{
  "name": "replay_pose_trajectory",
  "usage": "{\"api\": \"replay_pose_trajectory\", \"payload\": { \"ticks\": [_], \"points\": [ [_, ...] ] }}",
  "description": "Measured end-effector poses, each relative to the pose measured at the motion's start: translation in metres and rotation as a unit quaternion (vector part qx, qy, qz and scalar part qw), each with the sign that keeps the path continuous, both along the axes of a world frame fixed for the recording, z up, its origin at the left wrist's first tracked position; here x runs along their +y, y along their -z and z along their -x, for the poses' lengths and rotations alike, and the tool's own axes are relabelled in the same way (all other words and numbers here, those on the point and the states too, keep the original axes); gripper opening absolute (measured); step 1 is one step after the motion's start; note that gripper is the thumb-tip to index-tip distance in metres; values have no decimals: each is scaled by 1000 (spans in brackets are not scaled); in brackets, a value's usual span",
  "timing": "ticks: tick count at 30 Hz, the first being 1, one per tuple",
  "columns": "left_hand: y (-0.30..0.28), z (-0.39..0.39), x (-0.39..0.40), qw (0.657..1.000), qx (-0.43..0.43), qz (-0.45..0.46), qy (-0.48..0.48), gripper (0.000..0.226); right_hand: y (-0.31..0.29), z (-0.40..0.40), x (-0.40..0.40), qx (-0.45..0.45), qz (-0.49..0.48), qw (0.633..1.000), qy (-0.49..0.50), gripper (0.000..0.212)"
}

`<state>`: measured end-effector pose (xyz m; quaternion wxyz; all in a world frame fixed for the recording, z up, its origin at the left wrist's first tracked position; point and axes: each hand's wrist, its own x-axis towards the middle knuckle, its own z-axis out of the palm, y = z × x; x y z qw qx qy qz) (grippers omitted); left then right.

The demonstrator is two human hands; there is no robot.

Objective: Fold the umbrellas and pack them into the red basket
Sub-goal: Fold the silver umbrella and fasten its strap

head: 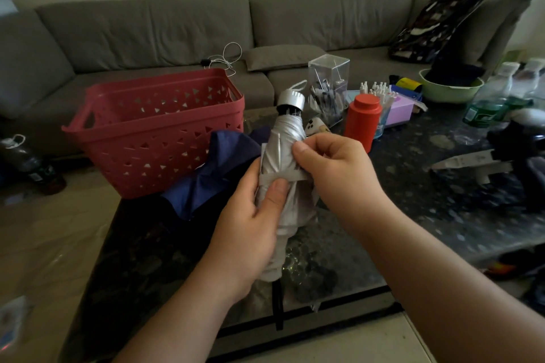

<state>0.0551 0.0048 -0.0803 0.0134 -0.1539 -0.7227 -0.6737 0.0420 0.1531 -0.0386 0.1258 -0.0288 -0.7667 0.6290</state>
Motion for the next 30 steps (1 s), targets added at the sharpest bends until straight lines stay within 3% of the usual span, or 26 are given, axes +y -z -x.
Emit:
{"api": "replay_pose_trajectory", "payload": {
  "ticks": [4, 7, 9, 11, 14, 20, 26, 30],
  "points": [
    [0, 4, 0, 998, -22, -47, -29, 41, 6, -3, 0, 89, -90, 991, 38, 28],
    [0, 12, -5, 993, -1, -74, -87, 47, 11, -10, 2, 206, -213, 951, 85, 24],
    [0, 16, -7, 988, 12, -88, -126, 51, 15, -16, -4, 213, -291, 931, 62, 23],
    [2, 18, -8, 984, 27, -99, -145, 53, 19, -17, -11, 166, -309, 936, 23, 27],
    [2, 18, -7, 981, 25, -119, -153, 54, 23, -14, -18, 112, -281, 953, -15, 29],
    [0, 18, -10, 981, 12, -118, -153, 52, 20, -16, -25, 33, -101, 991, -85, 10],
    [-2, 14, -5, 970, -20, -150, -190, 48, 29, -16, -31, 14, -30, 995, -97, 17],
    [0, 15, -6, 970, -15, -152, -187, 51, 27, -16, -29, 37, -9, 996, -84, 3]
  ]
}}
